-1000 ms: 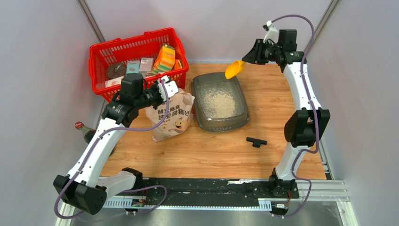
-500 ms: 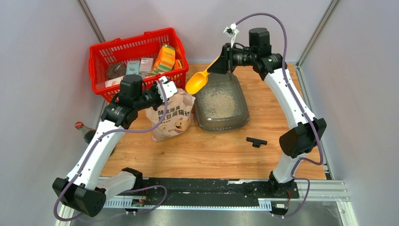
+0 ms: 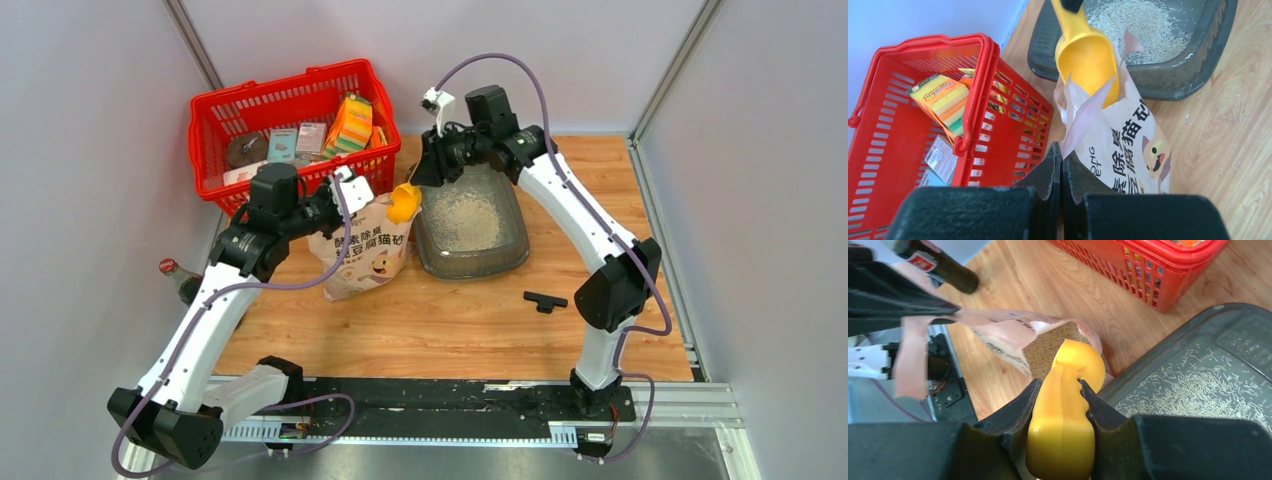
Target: Fill the litter box with clean litter
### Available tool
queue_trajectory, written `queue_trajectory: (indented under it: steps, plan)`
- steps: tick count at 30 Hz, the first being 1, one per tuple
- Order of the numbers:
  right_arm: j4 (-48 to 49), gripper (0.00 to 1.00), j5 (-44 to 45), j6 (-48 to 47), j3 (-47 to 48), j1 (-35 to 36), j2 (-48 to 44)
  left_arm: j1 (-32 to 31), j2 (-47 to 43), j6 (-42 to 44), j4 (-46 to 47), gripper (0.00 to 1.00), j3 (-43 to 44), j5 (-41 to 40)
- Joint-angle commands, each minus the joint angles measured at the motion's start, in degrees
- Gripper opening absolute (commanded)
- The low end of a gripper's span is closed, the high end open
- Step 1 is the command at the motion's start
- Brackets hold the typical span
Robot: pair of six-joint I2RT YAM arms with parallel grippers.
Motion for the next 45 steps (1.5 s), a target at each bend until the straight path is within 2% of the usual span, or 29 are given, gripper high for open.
queue_trajectory:
  steps: [1, 7, 11, 21, 26, 33, 35, 45]
  plan:
    - [2.33, 0.00, 14.08, -0.56, 2.48, 2.71, 1.51, -0.60, -4.02, -1.37, 5.21, 0.00, -0.05, 3.05]
    - [3.48, 0.00, 27.44, 0.40, 1.95, 6.31, 2.74, -0.60, -7.27, -0.23, 5.29, 0.00, -2.69, 3.23]
    - [4.26, 0.00, 31.94, 1.11, -0.07, 9.39, 3.36, -0.68, -8.15, -0.66, 6.61, 0.00, -4.45, 3.31]
    - [2.69, 0.00, 32.83, 2.07, -2.00, 13.00, 5.91, -0.69, -7.01, -7.08, 17.85, 0.00, -4.63, -0.55]
    - [1.11, 0.00, 33.71, 2.51, -0.78, 13.00, 5.21, -0.69, -7.27, -8.40, 18.74, 0.00, -4.28, -0.03]
    - [1.80, 0.00, 41.09, 2.42, -3.49, 13.35, 6.52, -1.21, -6.84, -11.21, 20.67, 0.00, -3.57, 0.32]
    - [2.07, 0.00, 40.31, 3.12, -5.95, 13.27, 7.66, -1.30, -6.57, -11.21, 21.29, 0.00, -3.66, 0.41]
    - [3.21, 0.00, 18.89, 9.10, -11.14, 13.18, 10.13, -1.48, -5.60, -8.84, 21.47, 0.00, -3.40, -0.90]
